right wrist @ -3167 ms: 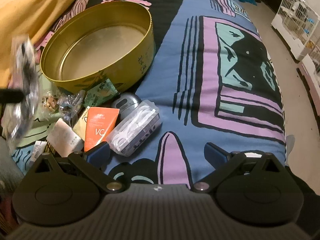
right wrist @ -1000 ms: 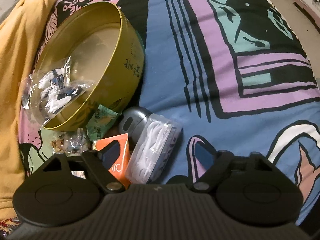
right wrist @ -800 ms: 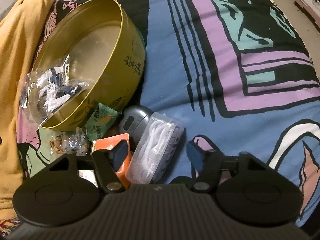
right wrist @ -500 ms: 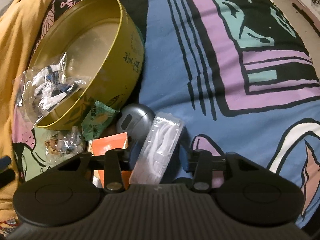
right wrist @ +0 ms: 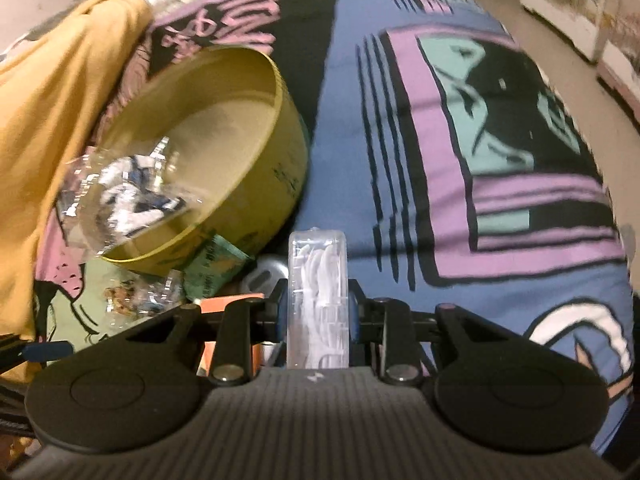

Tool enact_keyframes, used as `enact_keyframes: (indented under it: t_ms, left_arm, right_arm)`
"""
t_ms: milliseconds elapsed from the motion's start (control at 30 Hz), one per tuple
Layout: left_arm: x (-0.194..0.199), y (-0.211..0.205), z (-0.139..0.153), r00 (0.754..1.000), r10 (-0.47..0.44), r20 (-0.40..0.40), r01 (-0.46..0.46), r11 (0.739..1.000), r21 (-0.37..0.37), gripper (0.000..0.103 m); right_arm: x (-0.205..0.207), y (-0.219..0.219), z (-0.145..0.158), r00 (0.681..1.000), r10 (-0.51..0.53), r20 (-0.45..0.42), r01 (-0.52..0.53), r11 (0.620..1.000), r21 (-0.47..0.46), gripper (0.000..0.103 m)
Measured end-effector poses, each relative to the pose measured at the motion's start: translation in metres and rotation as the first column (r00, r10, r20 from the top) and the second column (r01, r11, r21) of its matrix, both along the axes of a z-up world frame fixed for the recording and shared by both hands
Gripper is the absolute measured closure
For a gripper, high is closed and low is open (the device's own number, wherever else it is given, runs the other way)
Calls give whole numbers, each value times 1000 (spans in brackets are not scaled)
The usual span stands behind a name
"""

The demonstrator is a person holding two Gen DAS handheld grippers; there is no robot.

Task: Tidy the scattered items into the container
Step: 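Grasp the clear box of white floss picks with the right tool, then carry the floss box into the gold tin with the right tool while the left tool approaches the white tube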

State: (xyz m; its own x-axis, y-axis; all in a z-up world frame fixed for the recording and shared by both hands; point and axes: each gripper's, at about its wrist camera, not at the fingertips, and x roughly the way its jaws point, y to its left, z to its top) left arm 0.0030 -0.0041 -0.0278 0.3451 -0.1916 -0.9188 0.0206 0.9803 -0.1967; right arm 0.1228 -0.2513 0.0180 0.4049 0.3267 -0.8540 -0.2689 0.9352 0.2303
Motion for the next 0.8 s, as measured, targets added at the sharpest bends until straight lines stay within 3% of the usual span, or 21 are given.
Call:
enact_keyframes:
  t_ms: [133, 367, 800]
  left_arm:
    - [0, 2, -3, 1000, 0, -21, -1, 1000, -18, 16]
    - [-2, -1, -15, 997, -15, -73, 14, 1000, -21, 17]
    - [-3, 6, -31, 990, 13, -143, -21, 998, -59, 19]
  right_arm:
    - [-12, 6, 19, 995, 52, 85, -51, 999, -8, 72]
    - [-19, 14, 53, 982, 107, 157, -111, 994, 19, 72]
    - [-21, 25, 98, 955, 173, 243, -191, 980, 54, 72]
